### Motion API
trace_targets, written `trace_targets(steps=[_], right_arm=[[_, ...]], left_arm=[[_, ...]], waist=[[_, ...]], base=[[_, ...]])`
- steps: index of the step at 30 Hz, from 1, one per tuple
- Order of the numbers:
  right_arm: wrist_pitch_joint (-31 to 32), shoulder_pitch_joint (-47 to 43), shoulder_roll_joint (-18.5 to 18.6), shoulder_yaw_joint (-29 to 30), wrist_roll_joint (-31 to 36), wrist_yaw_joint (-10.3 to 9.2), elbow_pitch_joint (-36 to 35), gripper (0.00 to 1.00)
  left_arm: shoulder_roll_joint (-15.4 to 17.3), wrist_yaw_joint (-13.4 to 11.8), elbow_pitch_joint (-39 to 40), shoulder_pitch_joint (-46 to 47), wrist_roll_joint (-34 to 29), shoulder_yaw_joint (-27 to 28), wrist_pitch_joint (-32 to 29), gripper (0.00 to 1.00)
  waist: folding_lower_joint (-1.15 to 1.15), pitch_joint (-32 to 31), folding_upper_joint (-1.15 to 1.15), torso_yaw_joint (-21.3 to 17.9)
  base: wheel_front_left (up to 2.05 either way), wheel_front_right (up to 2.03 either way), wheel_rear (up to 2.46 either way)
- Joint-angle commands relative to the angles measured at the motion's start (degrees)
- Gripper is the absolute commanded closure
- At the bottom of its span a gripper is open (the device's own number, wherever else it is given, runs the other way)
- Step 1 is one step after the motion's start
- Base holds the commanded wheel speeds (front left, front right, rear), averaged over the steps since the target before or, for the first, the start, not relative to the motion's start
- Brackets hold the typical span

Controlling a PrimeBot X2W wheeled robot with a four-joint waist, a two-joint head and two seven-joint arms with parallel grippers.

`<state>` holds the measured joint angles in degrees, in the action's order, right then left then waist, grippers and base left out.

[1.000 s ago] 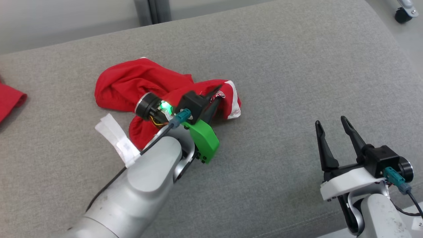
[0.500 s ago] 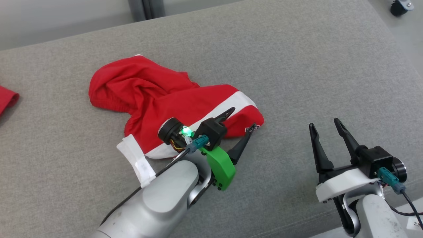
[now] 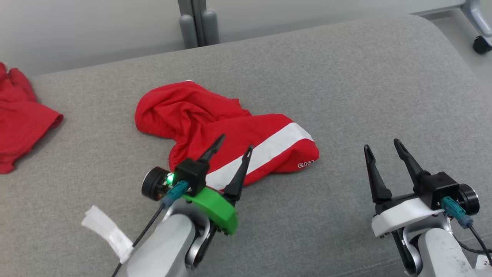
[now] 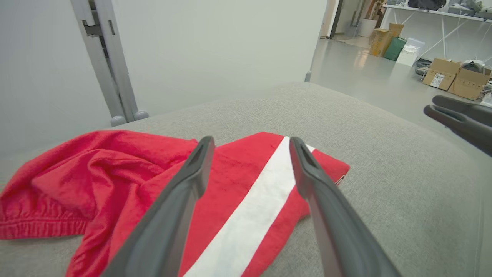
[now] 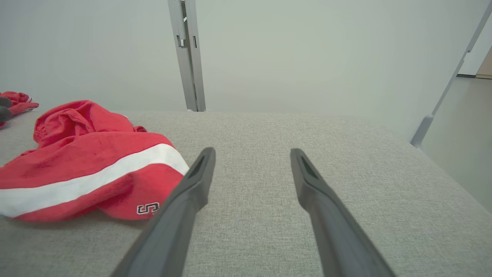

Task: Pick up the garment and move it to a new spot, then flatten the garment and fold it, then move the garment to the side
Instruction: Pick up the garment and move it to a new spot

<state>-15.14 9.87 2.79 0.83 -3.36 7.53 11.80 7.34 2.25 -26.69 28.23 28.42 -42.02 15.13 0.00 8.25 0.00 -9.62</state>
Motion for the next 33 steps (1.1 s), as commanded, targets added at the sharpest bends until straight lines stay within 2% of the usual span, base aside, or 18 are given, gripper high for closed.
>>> trace_targets(steps=[1,9,18,27,33], right_arm=[[0.0,-1.0,0.2,0.2,0.6,-0.08,0.0,0.0],[0.0,-3.7,0.2,1.4,1.3,-0.08,0.7,0.0],[0.0,-6.2,0.2,1.7,0.2,-0.08,1.2,0.0],[0.0,-6.5,0.2,2.0,-0.1,-0.08,1.9,0.0],[0.0,-6.0,0.2,2.1,-0.2,-0.08,2.2,0.0]], left_arm=[[0.7,-0.4,1.0,-2.9,-0.6,2.1,0.0,0.0],[0.9,-0.7,5.8,-16.5,-3.5,14.8,0.0,0.0],[-2.2,0.9,9.0,-26.1,-6.8,26.8,0.0,0.0],[-4.0,3.1,9.1,-28.7,-9.8,31.5,0.0,0.0],[-4.4,3.7,8.9,-29.4,-10.3,33.3,0.0,0.0]], waist=[[0.0,-2.5,0.0,1.6],[0.0,-6.6,0.0,3.1],[0.0,-8.3,0.0,3.8],[0.0,-8.6,0.0,3.6],[0.0,-8.6,0.0,3.4]], base=[[0.0,0.0,0.0],[0.0,0.0,0.0],[0.0,0.0,0.0],[0.0,0.0,0.0],[0.0,0.0,0.0]])
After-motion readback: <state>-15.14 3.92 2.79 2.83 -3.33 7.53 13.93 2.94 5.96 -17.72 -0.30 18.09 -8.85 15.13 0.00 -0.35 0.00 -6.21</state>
